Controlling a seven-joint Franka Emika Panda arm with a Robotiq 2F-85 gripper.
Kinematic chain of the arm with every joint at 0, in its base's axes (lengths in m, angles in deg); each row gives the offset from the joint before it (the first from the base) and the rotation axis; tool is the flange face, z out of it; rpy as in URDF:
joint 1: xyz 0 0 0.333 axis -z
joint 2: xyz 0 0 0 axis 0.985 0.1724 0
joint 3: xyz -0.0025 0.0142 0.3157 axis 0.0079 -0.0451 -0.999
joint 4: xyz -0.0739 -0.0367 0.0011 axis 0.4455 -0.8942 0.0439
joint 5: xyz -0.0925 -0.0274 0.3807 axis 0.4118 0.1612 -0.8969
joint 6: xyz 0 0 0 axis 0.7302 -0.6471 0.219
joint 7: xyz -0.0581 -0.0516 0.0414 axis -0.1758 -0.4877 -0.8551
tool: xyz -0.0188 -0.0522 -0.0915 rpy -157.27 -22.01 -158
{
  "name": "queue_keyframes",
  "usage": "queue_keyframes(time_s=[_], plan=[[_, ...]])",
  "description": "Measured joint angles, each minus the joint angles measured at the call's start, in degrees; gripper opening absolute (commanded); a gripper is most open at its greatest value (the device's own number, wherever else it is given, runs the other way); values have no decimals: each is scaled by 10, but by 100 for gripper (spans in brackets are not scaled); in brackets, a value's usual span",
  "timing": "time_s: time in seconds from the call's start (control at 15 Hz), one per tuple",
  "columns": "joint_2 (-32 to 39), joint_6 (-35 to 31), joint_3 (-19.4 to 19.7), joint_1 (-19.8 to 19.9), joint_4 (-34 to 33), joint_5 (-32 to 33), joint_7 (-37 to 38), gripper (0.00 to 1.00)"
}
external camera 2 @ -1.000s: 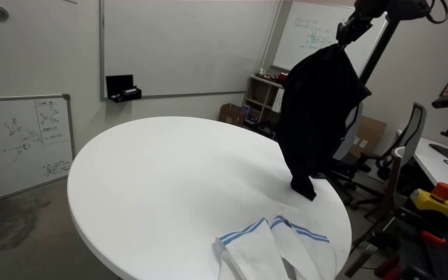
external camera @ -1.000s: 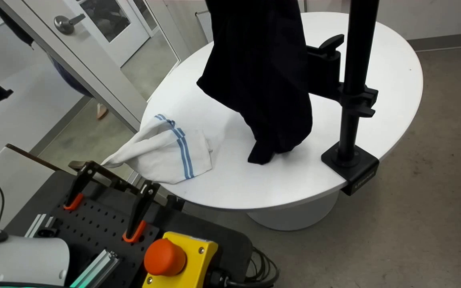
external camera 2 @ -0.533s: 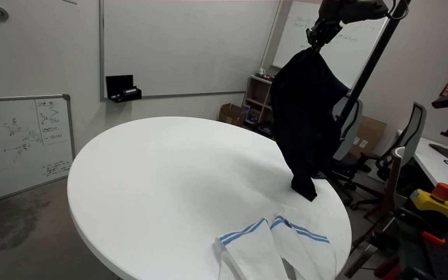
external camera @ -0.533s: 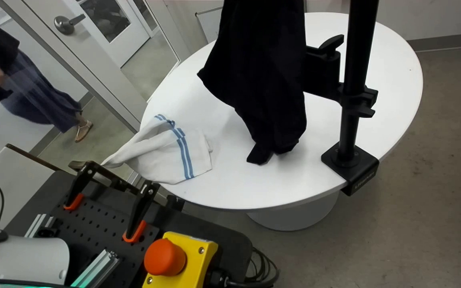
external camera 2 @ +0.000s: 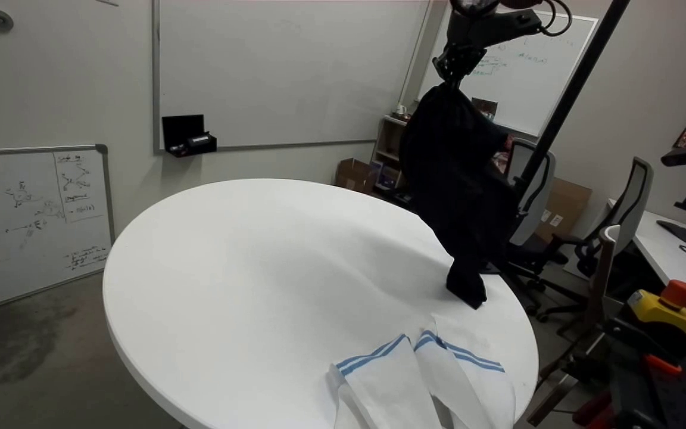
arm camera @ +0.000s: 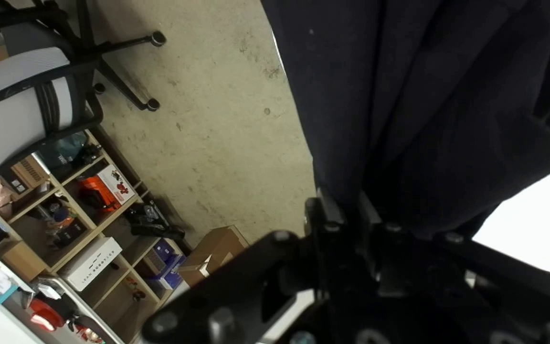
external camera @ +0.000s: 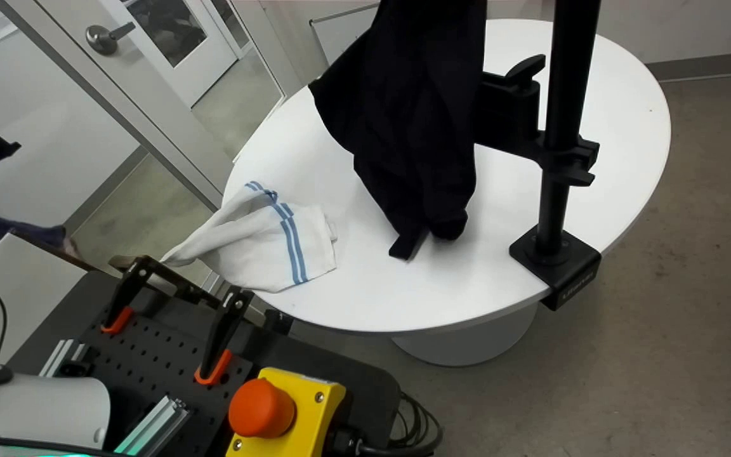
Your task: Hang the black t-shirt on the black frame
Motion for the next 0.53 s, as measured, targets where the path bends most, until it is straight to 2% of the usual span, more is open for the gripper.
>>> queue_keyframes(time_s=[0.27, 0.53], plan=[[38, 4, 15, -15, -38, 0, 0, 72], [41, -4, 17, -23, -40, 0, -1, 99]])
